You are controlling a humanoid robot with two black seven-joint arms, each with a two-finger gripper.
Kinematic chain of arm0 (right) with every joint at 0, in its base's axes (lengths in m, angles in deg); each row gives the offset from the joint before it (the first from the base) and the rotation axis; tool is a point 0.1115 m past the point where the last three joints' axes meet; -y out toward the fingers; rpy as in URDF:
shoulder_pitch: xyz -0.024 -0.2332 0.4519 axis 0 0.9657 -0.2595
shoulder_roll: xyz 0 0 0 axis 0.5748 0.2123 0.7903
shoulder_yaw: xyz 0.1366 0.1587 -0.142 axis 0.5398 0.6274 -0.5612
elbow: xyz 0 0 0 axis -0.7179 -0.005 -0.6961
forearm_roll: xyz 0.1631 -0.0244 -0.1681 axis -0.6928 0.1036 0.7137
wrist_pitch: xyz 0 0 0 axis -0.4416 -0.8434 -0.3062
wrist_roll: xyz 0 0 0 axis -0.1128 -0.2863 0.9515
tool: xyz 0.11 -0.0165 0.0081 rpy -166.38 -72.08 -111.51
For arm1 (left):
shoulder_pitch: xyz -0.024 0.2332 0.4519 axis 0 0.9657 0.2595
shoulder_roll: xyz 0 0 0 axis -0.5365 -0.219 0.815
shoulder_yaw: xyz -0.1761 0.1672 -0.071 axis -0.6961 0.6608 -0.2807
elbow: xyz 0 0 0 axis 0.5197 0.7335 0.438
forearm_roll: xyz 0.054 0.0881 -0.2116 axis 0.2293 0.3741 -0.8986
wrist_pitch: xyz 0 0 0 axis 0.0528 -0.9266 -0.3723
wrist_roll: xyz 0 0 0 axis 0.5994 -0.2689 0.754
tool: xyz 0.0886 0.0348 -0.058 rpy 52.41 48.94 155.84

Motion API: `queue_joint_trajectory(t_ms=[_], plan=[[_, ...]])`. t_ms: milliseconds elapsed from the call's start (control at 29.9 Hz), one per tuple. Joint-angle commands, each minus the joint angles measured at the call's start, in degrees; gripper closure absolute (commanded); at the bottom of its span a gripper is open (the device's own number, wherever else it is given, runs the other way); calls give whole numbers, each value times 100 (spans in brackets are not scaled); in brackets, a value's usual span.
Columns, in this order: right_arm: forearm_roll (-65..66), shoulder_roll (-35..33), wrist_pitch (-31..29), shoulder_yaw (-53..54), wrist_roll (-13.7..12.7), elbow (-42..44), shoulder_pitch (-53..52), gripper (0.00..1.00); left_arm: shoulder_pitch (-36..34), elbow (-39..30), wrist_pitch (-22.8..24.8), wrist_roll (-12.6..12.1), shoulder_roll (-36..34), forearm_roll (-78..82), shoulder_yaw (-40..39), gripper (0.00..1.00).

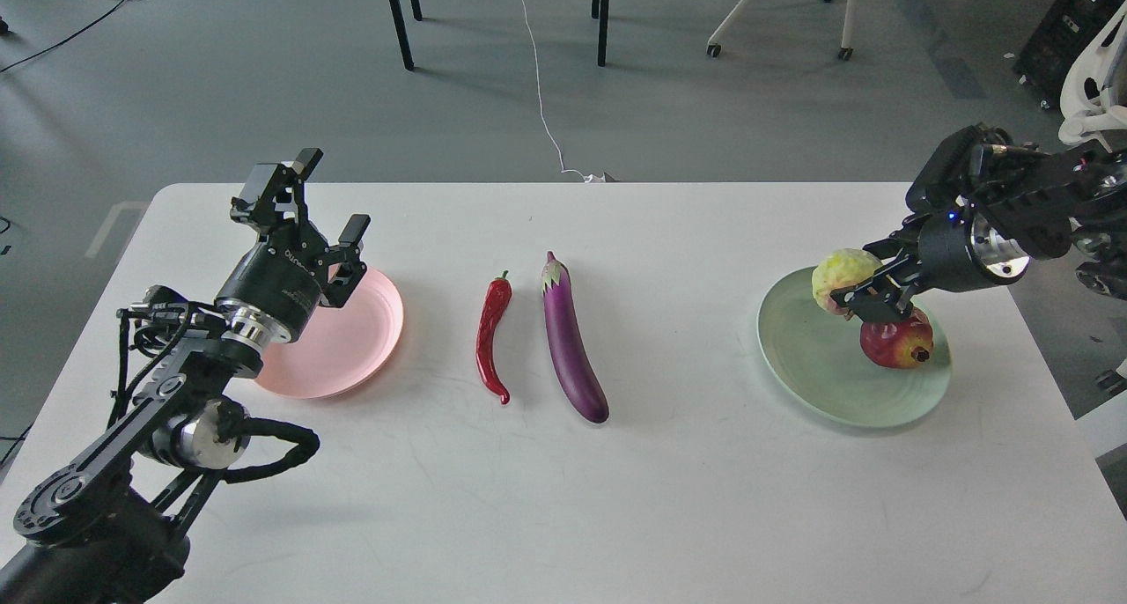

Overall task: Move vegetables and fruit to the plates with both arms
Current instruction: 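Grasp the yellow-green peach and place it on the green plate, then open the right gripper and raise it away from the plate, then reach the left gripper to the purple eggplant and grasp it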

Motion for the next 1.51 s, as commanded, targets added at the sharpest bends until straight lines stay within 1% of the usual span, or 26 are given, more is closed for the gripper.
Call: queue_joint_trajectory(t_ms=[0,33,67,100,201,435,536,569,603,670,737,804,871,1004,1071,1105,1138,1172,1205,1239,1272,1306,1373,1473], plan=[[-19,-9,46,71,1,59,246,24,-9,1,0,0,-25,-1,4,1],[-19,-18,64,106,1,68,299,14,-18,1,-9,-8,-69,7,4,1],[-28,-27,125,150,1,68,352,8,-44,18,-17,-34,-104,7,13,1],[-28,-27,221,194,1,68,404,7,-61,44,-17,-35,-140,16,13,1],[-63,-71,468,326,1,50,466,6,-114,80,-26,-44,-227,34,13,1],[-651,-308,486,1090,1,-46,467,3,-237,80,-9,27,-570,192,13,1],[-1019,-413,460,1625,1,-29,458,3,-272,71,18,62,-781,218,4,1],[-1256,-448,451,1853,1,-29,493,3,-325,71,18,97,-851,244,13,1],[-1606,-501,451,2099,1,-38,554,3,-421,71,9,210,-939,401,22,1],[-2502,-537,503,2556,1,-64,878,3,-536,71,35,587,-1124,1093,83,1],[-3529,-502,512,3231,1,-73,1404,3,-589,71,149,869,-1229,1788,302,1],[-4461,-458,504,4004,1,-73,2115,3,-711,1,525,923,-1317,2237,548,1],[-5227,-318,503,4856,1,-64,2853,3,-817,-87,764,932,-1379,2659,776,1],[-6318,-115,416,6475,1,-73,4111,3,-1019,-201,800,932,-1362,3793,1207,1],[-6802,-19,363,7143,1,-73,4656,3,-1194,-298,818,818,-1344,4311,1584,1],[-6934,34,337,7381,1,-64,4850,3,-1352,-333,826,670,-1344,4540,1821,1],[-7014,78,302,7575,1,-47,5026,3,-1623,-359,818,312,-1327,4795,2145,1],[-7041,79,258,7734,1,-38,5185,3,-1922,-351,809,-284,-1248,4989,2497,1],[-7041,79,231,7814,1,-38,5273,3,-2134,-351,791,-751,-1143,5043,2727,1],[-7050,52,188,7884,1,-46,5361,3,-2397,-307,791,-1321,-916,5052,2990,1],[-7050,26,161,7937,1,-47,5423,3,-2608,-272,791,-1727,-696,5052,3193,1],[-7050,8,152,7981,1,-47,5441,3,-2784,-202,826,-1888,-528,5078,3308,1],[-7059,-9,143,8060,1,-12,5485,3,-3127,201,888,-1959,-212,5157,3623,1],[-7059,-79,143,8131,1,-29,5608,3,-3900,755,1072,-1986,272,5228,4502,1]])
